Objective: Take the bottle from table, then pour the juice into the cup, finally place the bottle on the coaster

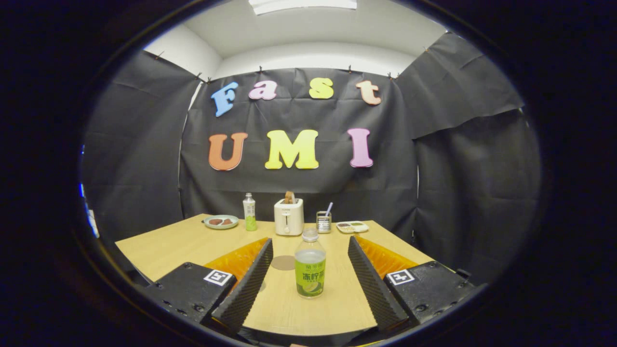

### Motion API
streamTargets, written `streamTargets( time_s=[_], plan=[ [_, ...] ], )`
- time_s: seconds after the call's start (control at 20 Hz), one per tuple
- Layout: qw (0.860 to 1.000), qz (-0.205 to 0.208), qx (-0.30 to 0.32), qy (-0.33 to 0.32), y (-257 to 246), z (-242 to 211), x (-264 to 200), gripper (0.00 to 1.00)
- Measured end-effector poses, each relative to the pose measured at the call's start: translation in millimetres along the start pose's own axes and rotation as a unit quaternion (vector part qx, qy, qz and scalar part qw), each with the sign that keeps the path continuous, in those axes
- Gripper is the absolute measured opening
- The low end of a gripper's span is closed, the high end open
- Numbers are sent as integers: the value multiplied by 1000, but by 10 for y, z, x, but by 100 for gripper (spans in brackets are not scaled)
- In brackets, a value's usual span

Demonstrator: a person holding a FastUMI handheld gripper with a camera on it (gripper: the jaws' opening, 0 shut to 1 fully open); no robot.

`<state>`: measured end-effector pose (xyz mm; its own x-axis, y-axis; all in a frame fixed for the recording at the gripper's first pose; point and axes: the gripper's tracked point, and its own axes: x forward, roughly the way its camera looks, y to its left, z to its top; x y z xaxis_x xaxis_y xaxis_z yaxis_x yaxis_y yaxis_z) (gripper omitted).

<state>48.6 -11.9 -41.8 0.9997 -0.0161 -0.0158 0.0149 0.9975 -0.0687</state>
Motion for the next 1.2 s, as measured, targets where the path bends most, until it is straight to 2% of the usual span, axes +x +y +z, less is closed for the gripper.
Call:
streamTargets(
  time_s=[0.85,1.2],
  plan=[
    [993,9,19,119,-3,-1081,1242,100],
    [995,15,28,99,7,-1026,1347,100]
  ],
)
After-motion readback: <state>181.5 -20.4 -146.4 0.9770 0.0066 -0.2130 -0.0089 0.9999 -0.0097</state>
